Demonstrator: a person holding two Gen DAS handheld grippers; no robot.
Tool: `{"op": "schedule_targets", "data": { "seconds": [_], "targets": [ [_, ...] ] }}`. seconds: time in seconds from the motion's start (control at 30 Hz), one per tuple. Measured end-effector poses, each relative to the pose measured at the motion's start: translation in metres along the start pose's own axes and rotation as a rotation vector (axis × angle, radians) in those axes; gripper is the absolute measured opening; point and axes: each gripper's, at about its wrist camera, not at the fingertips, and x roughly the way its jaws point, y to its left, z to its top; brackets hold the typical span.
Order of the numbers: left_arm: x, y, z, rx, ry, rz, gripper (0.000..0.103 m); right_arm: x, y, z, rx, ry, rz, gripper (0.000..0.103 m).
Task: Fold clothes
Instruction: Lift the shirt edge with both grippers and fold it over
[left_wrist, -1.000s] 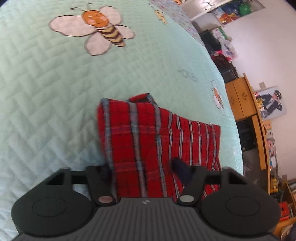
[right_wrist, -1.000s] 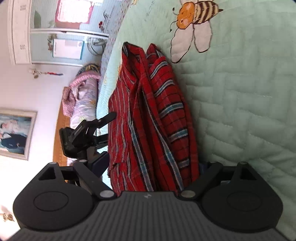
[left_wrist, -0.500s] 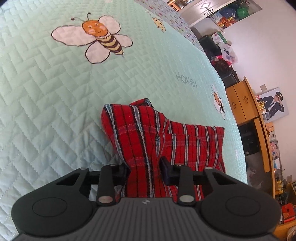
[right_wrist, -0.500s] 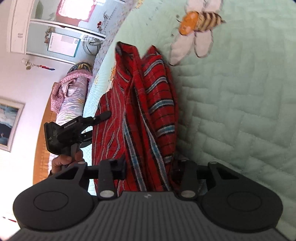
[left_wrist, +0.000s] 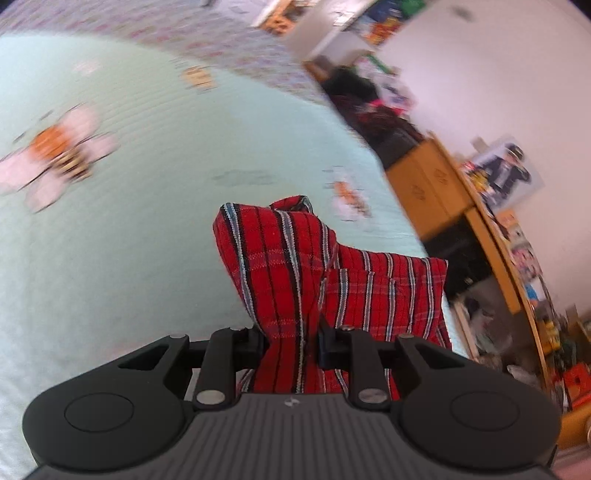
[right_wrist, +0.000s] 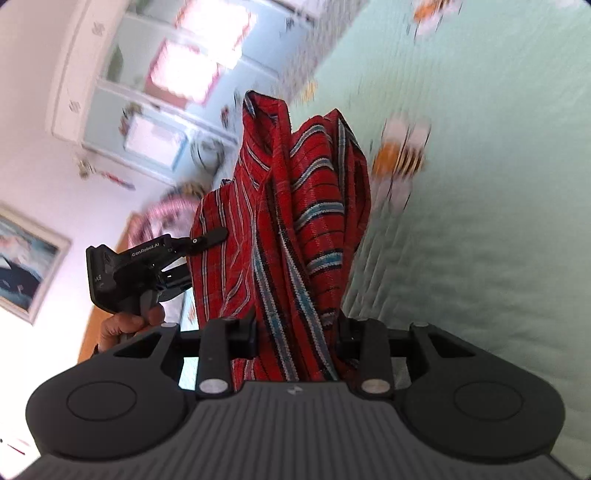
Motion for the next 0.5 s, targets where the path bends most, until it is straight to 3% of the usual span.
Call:
{"op": "schedule_targets", "data": {
  "seconds": [0.2, 0.33, 0.5],
  "targets": [
    [0.031, -0.107, 0.006, 0.121, 0.015, -0.078, 0.024, -0.104, -0.015, 0.023, 0.004, -0.194, -0.014, 0.037],
    [0.082, -0.165, 0.006, 0.181, 0.055, -0.114, 0.024, -0.167, -0.04, 0.046, 0.017, -0.295, -0.054, 0.037],
    [0.156, -0.209, 0.0, 0.268, 0.117, -0.108, 0.024, -0.21, -0.082, 0.071, 0.066, -0.393, -0.091, 0.037]
  ]
}}
